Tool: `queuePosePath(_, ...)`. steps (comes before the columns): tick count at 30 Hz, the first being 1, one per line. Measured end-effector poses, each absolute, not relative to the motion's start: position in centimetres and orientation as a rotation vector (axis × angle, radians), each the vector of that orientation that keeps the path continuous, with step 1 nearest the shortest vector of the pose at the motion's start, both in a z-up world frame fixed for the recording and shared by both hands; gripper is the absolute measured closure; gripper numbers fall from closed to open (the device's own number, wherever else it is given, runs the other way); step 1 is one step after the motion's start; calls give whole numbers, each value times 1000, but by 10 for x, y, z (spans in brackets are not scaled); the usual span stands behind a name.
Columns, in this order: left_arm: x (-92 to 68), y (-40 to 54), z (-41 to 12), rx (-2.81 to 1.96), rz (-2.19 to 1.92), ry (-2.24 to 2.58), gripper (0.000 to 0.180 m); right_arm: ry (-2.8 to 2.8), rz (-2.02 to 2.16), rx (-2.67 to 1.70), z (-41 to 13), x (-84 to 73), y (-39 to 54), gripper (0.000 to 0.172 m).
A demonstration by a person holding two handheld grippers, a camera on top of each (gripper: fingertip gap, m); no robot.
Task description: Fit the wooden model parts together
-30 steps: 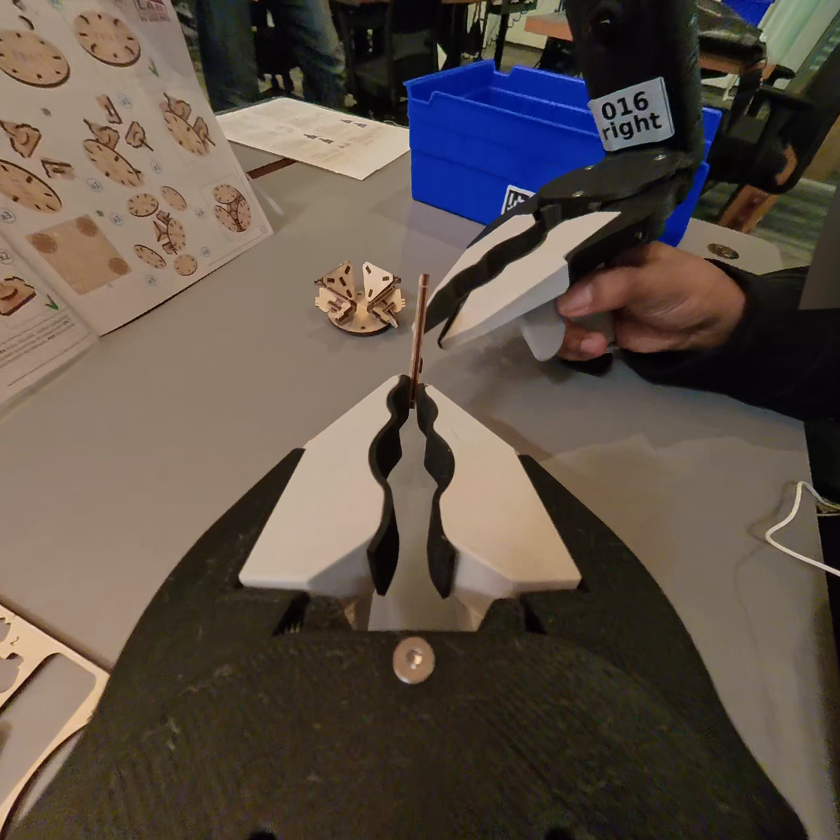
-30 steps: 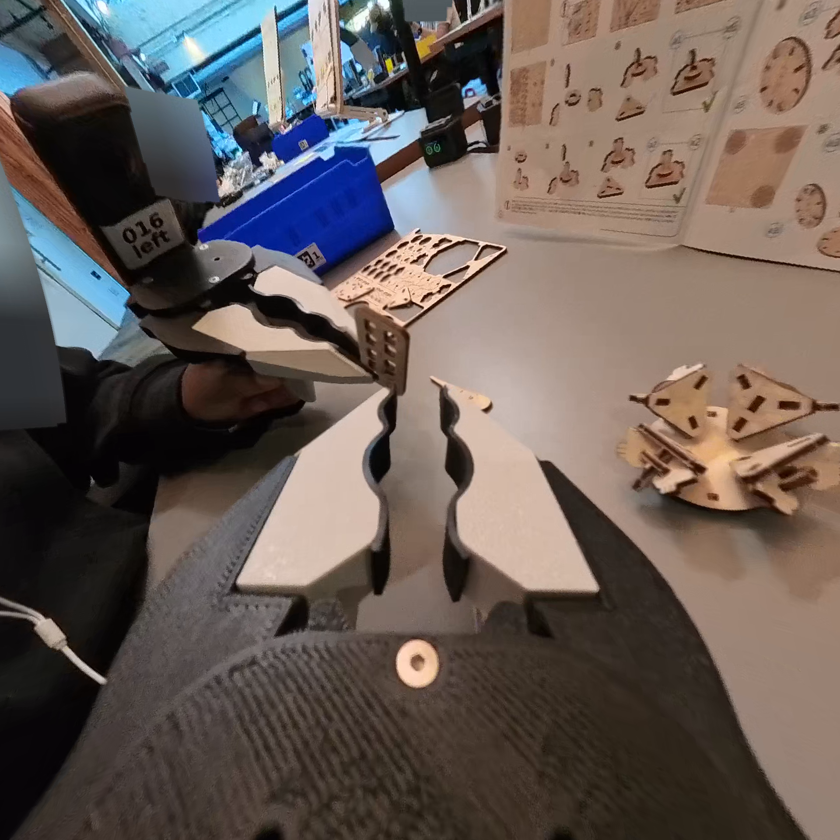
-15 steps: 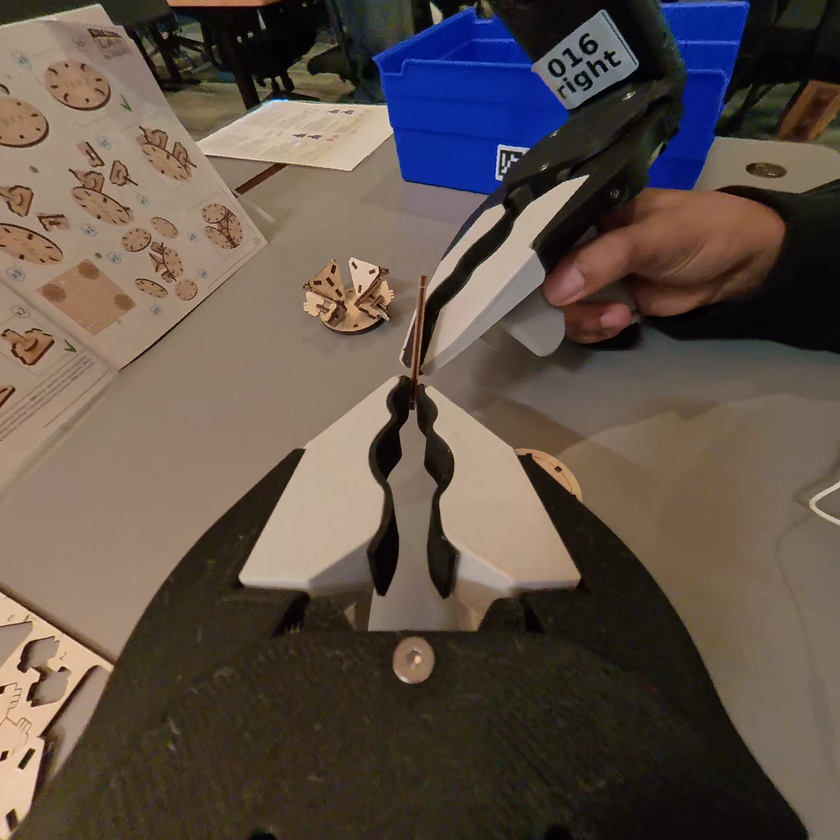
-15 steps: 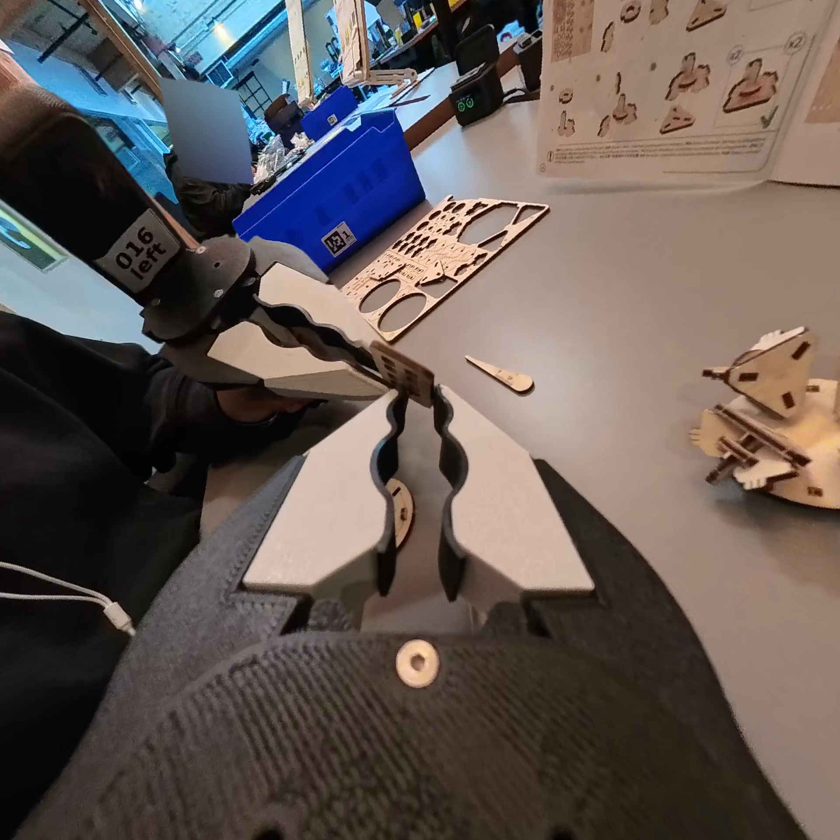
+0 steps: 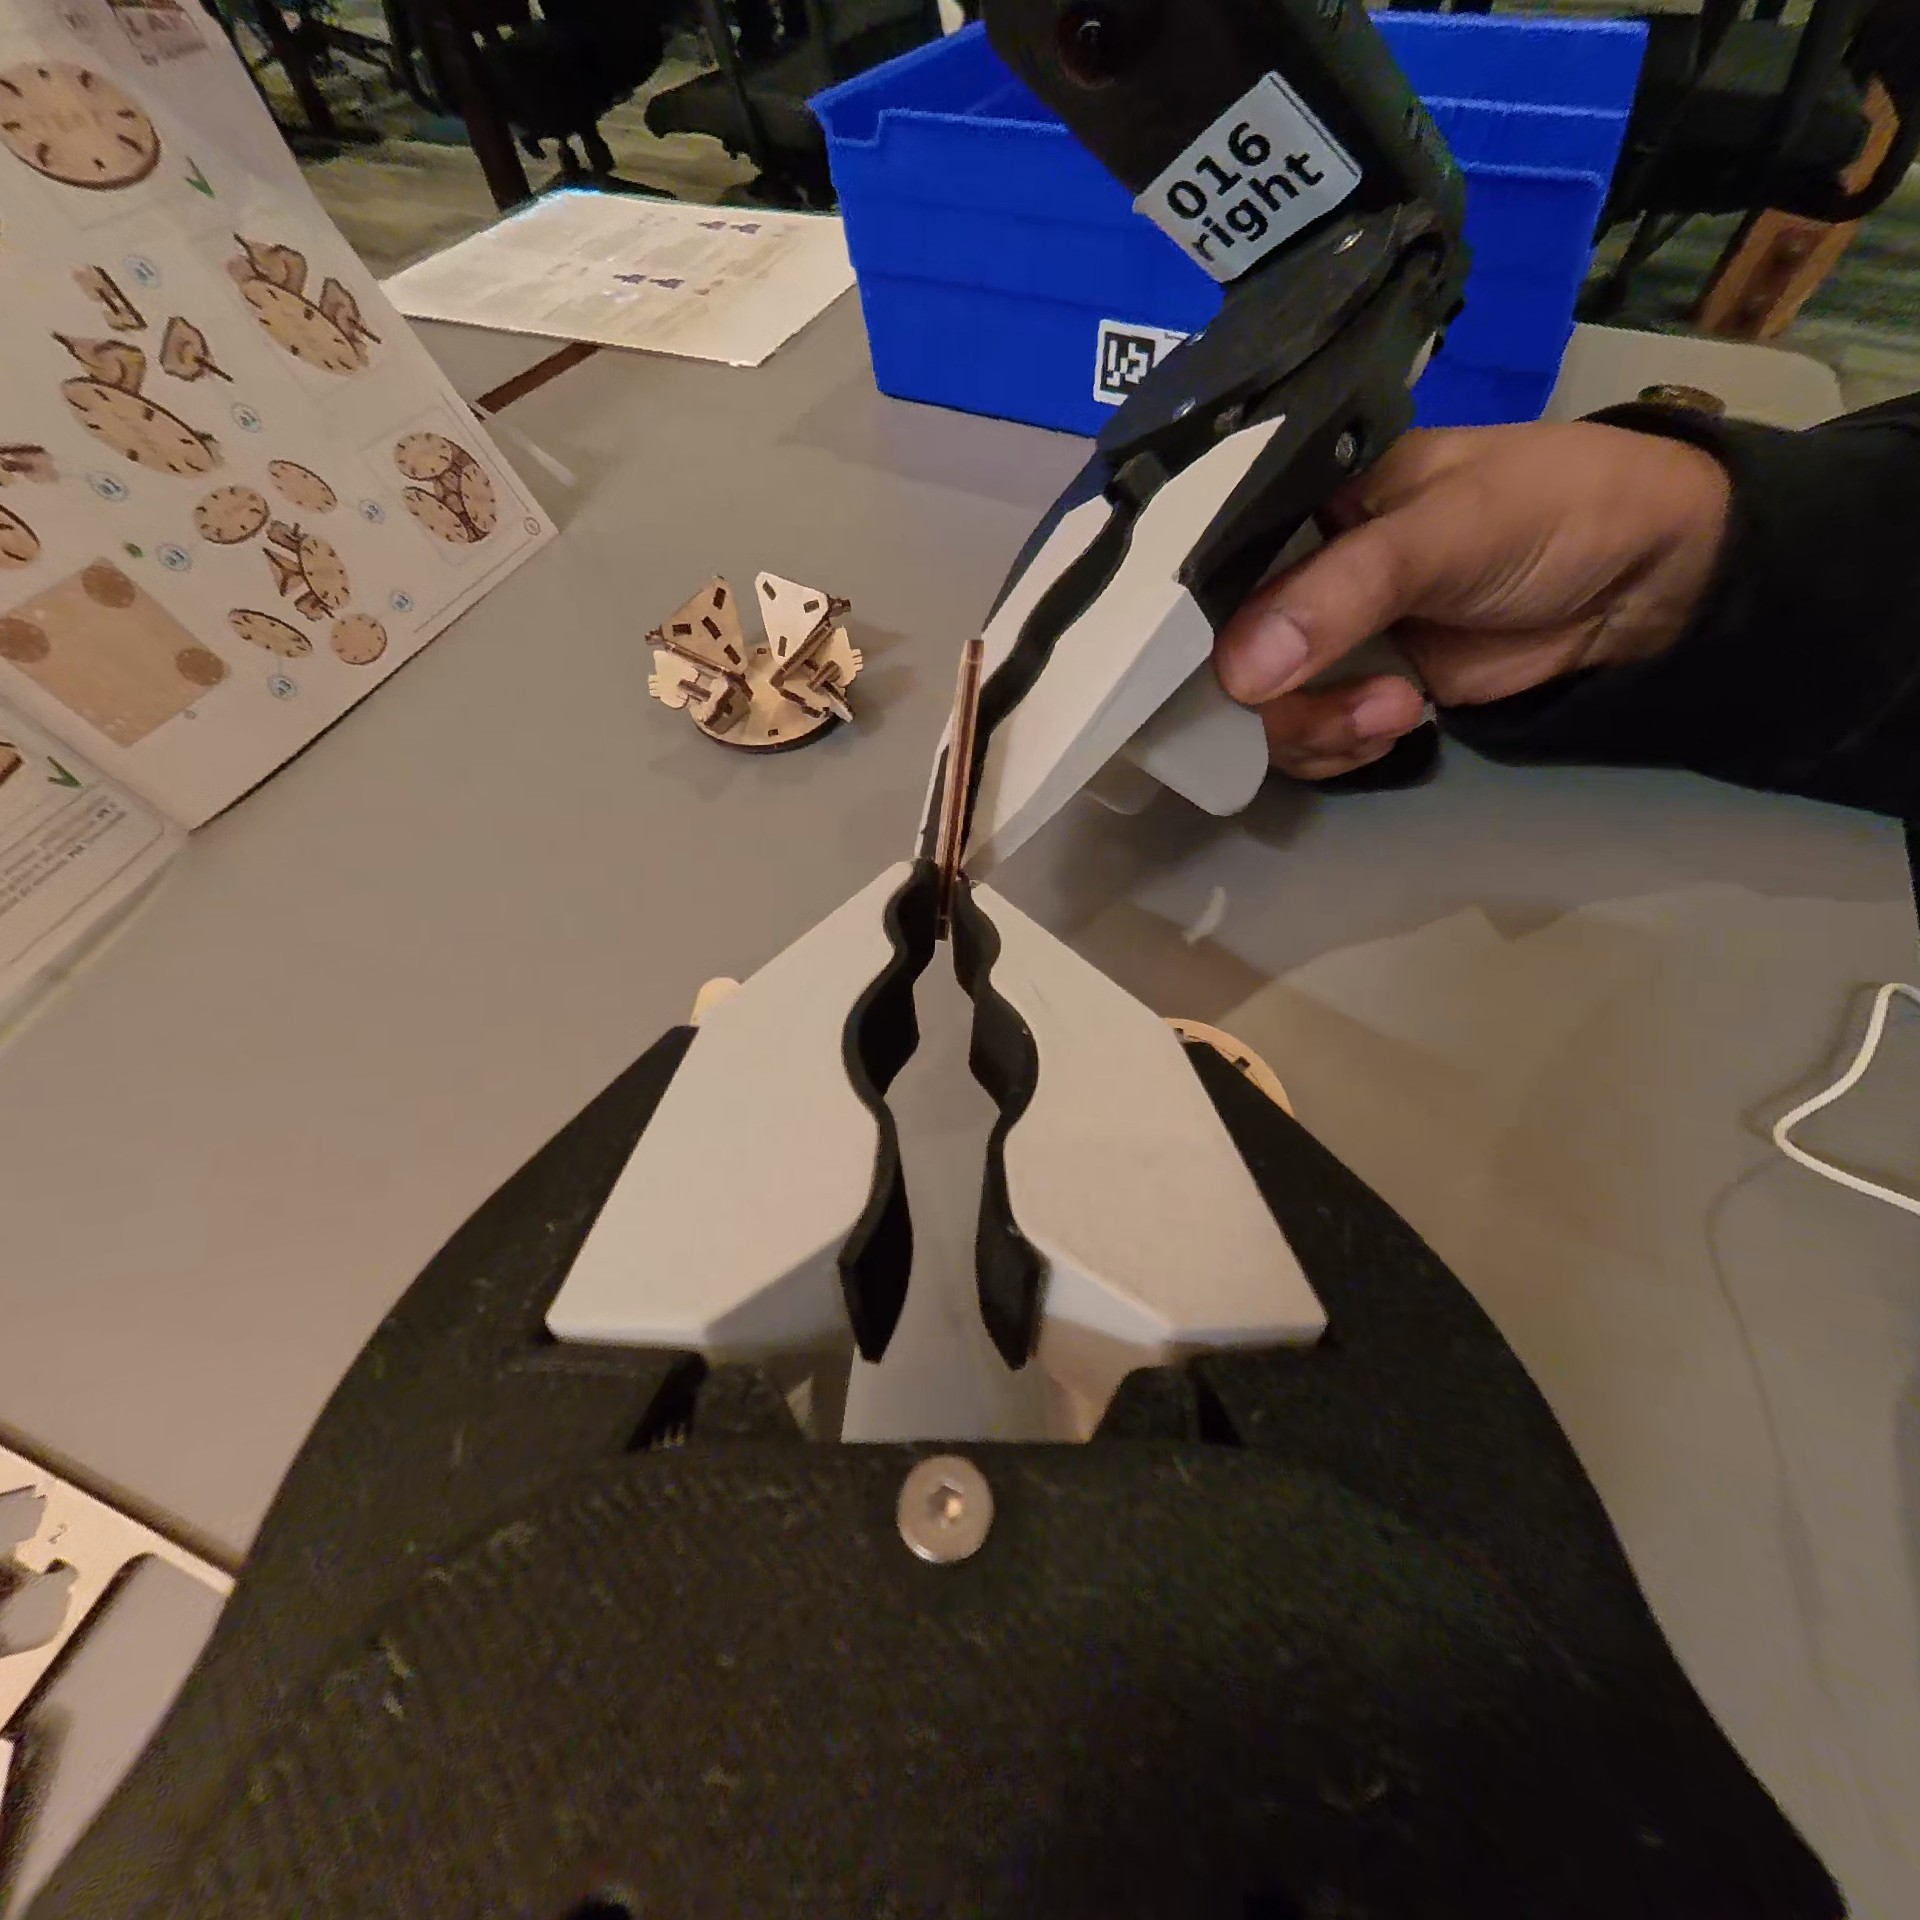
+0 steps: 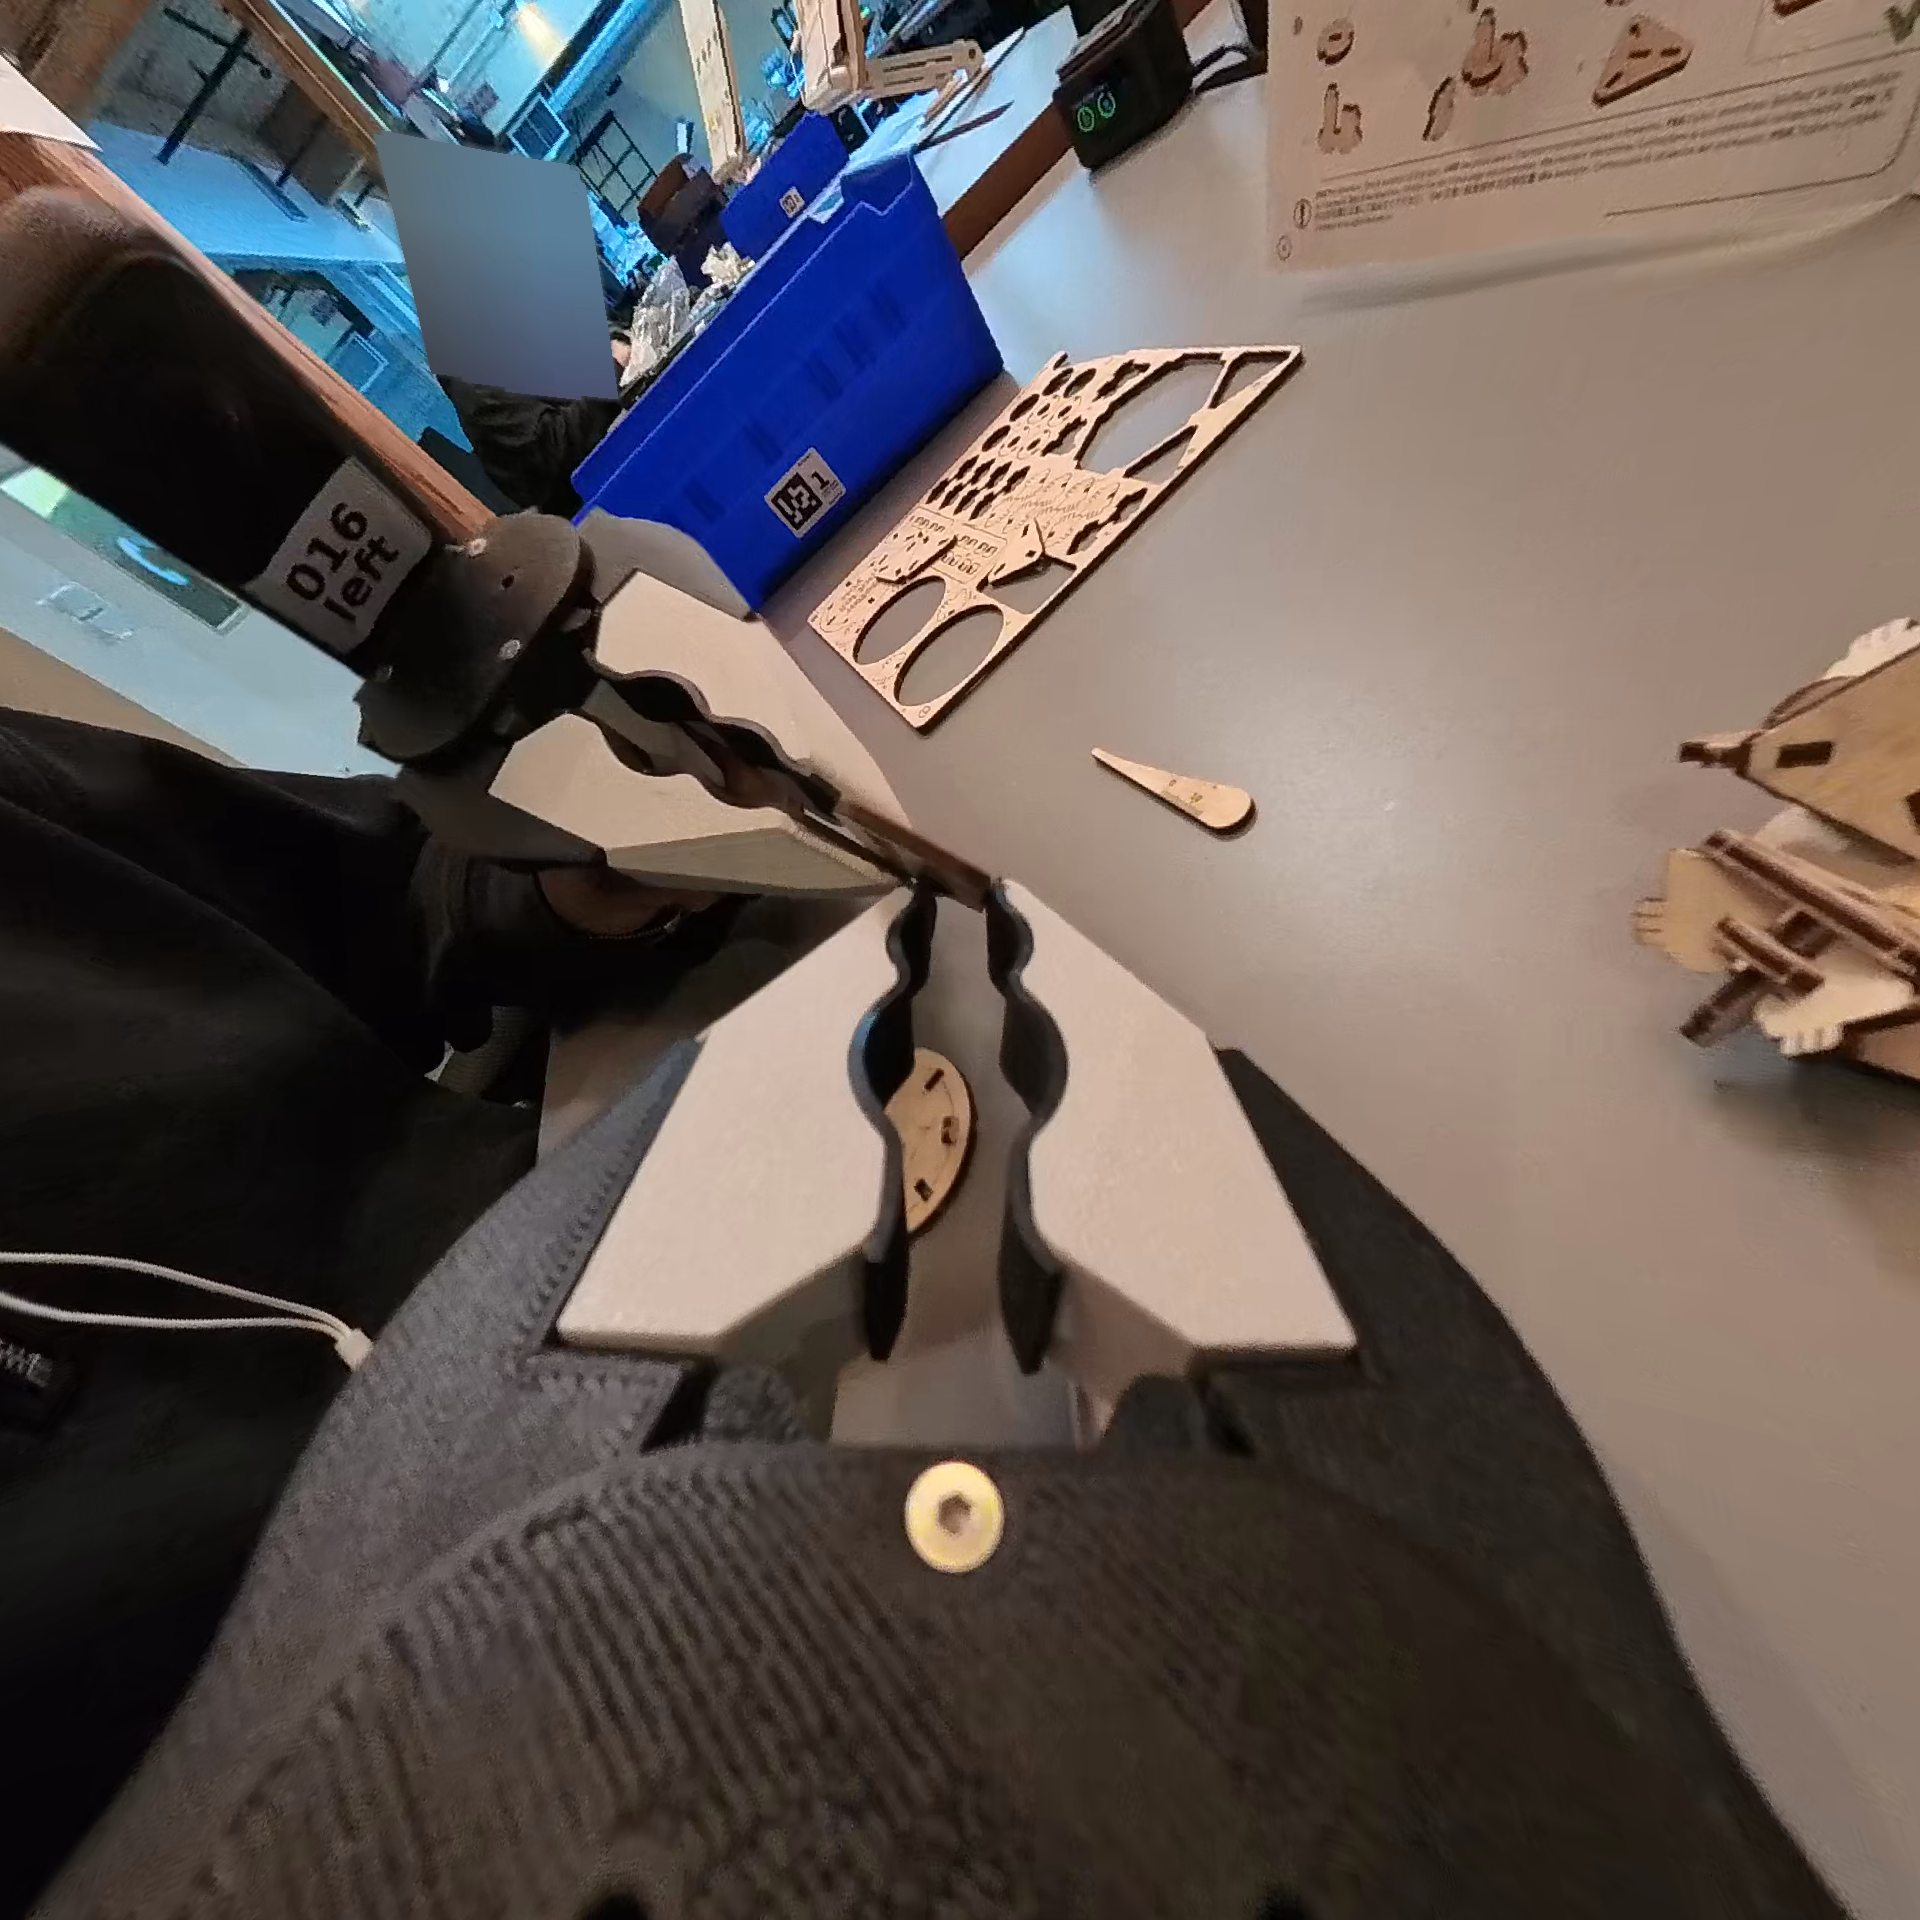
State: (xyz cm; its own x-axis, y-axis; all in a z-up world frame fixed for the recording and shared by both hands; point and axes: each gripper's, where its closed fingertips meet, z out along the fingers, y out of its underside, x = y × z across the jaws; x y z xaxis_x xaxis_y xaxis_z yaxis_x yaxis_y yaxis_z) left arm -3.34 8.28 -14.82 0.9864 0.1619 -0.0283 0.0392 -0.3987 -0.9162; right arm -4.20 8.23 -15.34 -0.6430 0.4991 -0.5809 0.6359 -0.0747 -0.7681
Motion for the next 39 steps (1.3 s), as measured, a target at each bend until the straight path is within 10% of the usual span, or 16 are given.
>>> queuePosePath(19,-51,74,-141,-1944,155,-229,180,2082,-1768,1289,-160,-42,91,172)
queuePosePath(26,-49,75,-140,-1885,-41,-303,180,2009,-1845,1270,-151,-44,78,139)
queuePosePath(39,-32,82,-139,-1928,116,-139,180,1960,-1843,1220,-148,-40,78,163)
